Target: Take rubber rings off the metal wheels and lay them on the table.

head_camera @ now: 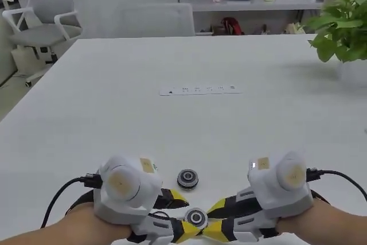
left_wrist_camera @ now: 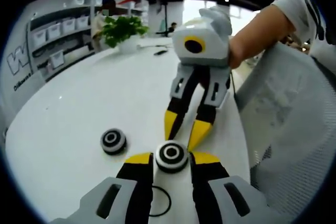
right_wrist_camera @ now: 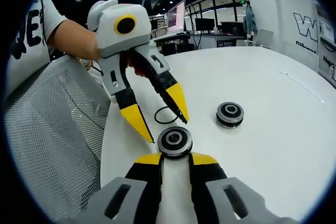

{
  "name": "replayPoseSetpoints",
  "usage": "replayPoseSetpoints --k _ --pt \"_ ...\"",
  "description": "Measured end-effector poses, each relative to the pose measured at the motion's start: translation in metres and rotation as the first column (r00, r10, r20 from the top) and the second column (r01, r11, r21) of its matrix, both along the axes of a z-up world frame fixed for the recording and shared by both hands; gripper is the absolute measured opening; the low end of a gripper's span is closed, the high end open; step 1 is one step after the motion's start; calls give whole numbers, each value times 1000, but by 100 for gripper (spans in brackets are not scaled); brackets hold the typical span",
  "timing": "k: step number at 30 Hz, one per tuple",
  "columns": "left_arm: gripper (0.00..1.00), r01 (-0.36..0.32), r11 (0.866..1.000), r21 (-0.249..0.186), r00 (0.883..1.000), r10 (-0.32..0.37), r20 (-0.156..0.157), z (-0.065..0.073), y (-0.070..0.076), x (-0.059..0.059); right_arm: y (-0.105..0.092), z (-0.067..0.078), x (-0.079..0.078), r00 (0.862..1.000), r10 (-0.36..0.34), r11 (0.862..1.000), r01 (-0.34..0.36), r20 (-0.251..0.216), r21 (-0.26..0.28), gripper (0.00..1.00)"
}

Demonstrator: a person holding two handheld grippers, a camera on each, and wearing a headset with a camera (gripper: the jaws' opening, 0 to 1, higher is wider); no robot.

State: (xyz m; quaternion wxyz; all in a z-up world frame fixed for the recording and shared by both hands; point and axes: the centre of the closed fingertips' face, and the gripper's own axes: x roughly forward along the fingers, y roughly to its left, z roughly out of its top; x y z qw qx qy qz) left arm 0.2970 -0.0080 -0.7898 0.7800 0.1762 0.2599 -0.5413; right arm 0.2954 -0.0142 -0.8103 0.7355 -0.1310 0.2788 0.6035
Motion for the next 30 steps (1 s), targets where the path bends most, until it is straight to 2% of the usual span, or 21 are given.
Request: replayPoseSetpoints --k 9,15,18,20,22,30 --pt "21 11 1000 17 1000 -11 4 -4 -4 -1 0 0 0 1000 -4 1000 4 -1 6 16" --pt "18 12 1000 11 1000 -12 0 -5 -6 -2 0 0 0 1000 -8 1000 8 -5 11 16" --pt "17 0 1000 5 1000 0 -4 -5 -7 -1 0 0 0 1000 -8 1000 9 -7 13 16" --pt "14 -31 999 14 1000 31 5 -6 -4 4 0 0 0 1000 -10 1000 10 -9 14 15" --pt "14 -17 1000 11 1000 17 6 -7 -10 3 -1 0 1 1000 -11 1000 11 -11 15 15" --pt "14 -29 1000 4 1000 29 0 -6 -7 3 -2 0 1 1000 -10 1000 11 -16 12 12"
